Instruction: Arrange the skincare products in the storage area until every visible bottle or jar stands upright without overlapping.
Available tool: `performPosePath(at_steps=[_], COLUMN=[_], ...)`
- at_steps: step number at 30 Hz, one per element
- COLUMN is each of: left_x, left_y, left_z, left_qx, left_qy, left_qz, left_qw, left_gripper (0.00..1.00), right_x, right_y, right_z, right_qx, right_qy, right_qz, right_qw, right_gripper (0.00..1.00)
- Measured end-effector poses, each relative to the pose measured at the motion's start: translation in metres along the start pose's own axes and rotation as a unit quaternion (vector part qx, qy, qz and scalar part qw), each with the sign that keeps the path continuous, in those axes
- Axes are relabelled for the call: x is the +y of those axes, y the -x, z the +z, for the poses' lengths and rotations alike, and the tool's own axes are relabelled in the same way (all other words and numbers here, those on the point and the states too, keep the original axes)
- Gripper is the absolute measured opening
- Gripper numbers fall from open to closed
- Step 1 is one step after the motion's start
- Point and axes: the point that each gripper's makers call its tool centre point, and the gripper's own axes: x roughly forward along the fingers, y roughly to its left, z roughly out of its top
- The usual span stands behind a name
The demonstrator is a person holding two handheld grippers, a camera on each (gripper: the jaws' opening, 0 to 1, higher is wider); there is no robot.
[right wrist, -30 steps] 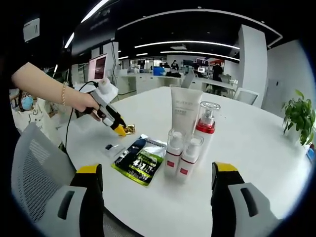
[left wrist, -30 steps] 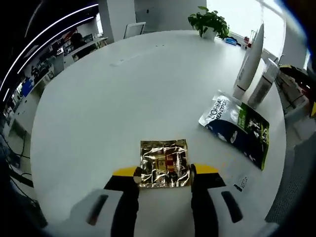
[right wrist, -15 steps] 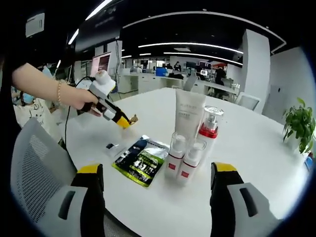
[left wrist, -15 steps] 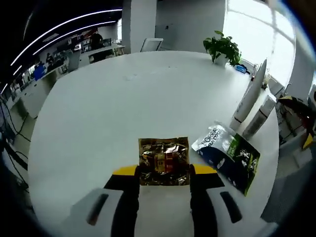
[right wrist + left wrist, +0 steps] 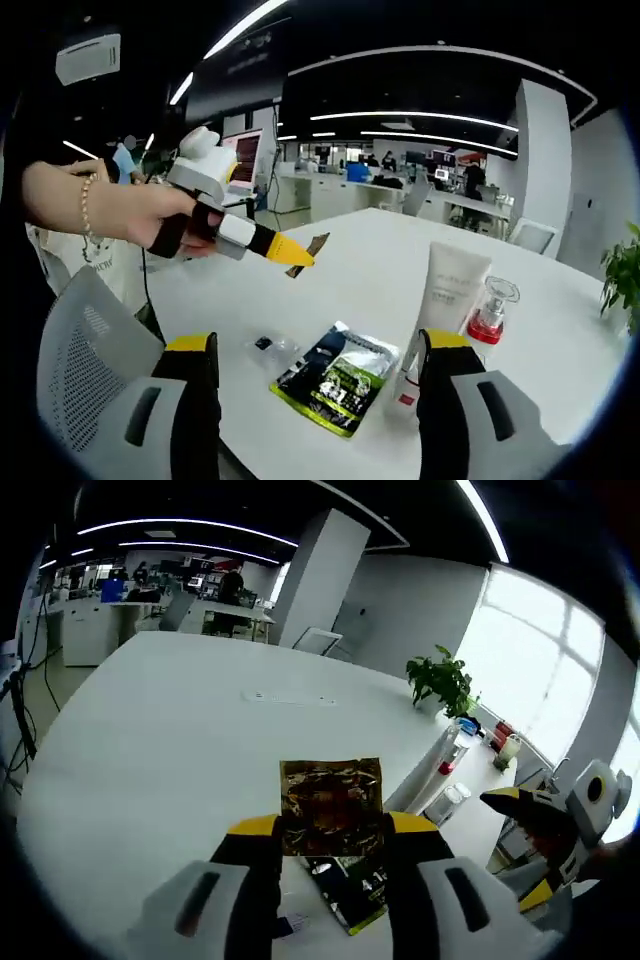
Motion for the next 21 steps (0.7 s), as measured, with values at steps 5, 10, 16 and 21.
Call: performPosePath(at_steps=[5, 10, 16, 21], left_x=[-0.029, -0.044, -0.057, -0.065], left_y=[0.020, 0.034, 0.044, 0.046], left_z=[0.011, 0.010, 0.012, 0.012], left_qx=[-0.043, -0.065, -0.087, -0.097], left_qy=[0.134, 0.219, 0.279, 0.321], left_qz=[-0.010, -0.014, -0.018, -0.026], left_qw=[0.9900, 0.9733, 0.9561, 0.9416], left_gripper=[0.40, 0.38, 0.38, 0.38], right_x=[0.009, 0.016, 0.025, 0.031], right_y=[-0.021, -0.038, -0.047, -0.049], right_z=[0.027, 0.047, 0.067, 0.076], right_qx=[-0.046, -0.075, -0.096, -0.104], right_qy=[-0.047, -0.063, -0.069, -0.075], right_qz=[0.011, 0.020, 0.031, 0.040], right_qw=[0.9978, 0.9950, 0.9925, 0.9909], right_gripper=[0.76, 0.69, 0.43, 0.33])
